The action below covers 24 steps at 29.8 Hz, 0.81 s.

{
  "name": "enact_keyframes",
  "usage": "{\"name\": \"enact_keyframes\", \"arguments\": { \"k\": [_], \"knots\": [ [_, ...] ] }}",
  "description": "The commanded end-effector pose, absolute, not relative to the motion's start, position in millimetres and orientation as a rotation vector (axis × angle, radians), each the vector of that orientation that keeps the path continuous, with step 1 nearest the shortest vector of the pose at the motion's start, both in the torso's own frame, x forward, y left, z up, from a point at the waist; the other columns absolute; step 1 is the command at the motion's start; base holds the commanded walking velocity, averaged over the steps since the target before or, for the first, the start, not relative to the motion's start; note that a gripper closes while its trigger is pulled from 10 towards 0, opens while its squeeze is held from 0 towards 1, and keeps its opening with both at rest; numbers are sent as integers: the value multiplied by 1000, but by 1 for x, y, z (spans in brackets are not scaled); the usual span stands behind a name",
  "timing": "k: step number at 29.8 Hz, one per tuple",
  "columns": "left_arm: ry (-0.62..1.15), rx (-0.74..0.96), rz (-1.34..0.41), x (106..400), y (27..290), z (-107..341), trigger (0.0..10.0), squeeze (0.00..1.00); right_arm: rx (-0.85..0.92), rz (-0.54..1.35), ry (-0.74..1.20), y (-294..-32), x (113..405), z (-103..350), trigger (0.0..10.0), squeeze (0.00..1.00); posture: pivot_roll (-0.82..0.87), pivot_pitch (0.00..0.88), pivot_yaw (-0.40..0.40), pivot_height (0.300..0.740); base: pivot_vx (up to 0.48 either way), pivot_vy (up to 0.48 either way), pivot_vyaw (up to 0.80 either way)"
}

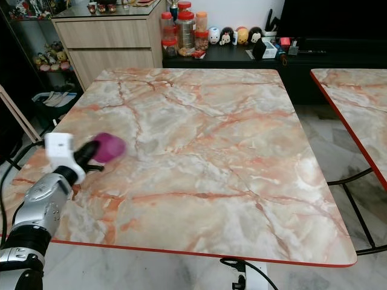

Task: Setting the table

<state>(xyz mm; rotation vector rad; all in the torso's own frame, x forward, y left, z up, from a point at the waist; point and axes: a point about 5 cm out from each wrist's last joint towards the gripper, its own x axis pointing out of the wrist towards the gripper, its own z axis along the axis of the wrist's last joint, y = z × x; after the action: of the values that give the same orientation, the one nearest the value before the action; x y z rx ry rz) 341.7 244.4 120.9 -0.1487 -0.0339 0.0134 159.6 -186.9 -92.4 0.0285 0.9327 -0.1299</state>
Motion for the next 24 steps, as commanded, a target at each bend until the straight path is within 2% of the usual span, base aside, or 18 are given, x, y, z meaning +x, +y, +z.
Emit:
{"name": "enact_keyframes", "arguments": {
  "k": [1, 10, 18, 22, 23, 24],
  "knots": [
    [-12, -174, 100, 333, 250, 105, 10000, 0, 46, -144, 914, -186, 162, -91, 10000, 0, 46, 0, 17, 740, 0, 0, 0],
    [24, -194, 257, 311, 253, 71, 10000, 0, 61, -163, 872, -188, 167, -88, 10000, 0, 41, 0, 14, 740, 0, 0, 0],
    [-42, -192, 299, 313, 260, 81, 10000, 0, 55, -174, 855, -192, 169, -86, 10000, 0, 41, 0, 8, 740, 0, 0, 0],
    [-116, -194, 380, 312, 279, 96, 10000, 0, 55, -179, 850, -193, 170, -86, 10000, 0, 40, 0, 11, 740, 0, 0, 0],
    [-160, -185, 472, 306, 304, 106, 10000, 0, 56, -182, 848, -193, 170, -86, 10000, 0, 42, 0, 11, 740, 0, 0, 0],
    [-172, -182, 501, 303, 312, 109, 10000, 0, 56, -182, 848, -193, 170, -86, 10000, 0, 43, 0, 10, 740, 0, 0, 0]
  ]
}}
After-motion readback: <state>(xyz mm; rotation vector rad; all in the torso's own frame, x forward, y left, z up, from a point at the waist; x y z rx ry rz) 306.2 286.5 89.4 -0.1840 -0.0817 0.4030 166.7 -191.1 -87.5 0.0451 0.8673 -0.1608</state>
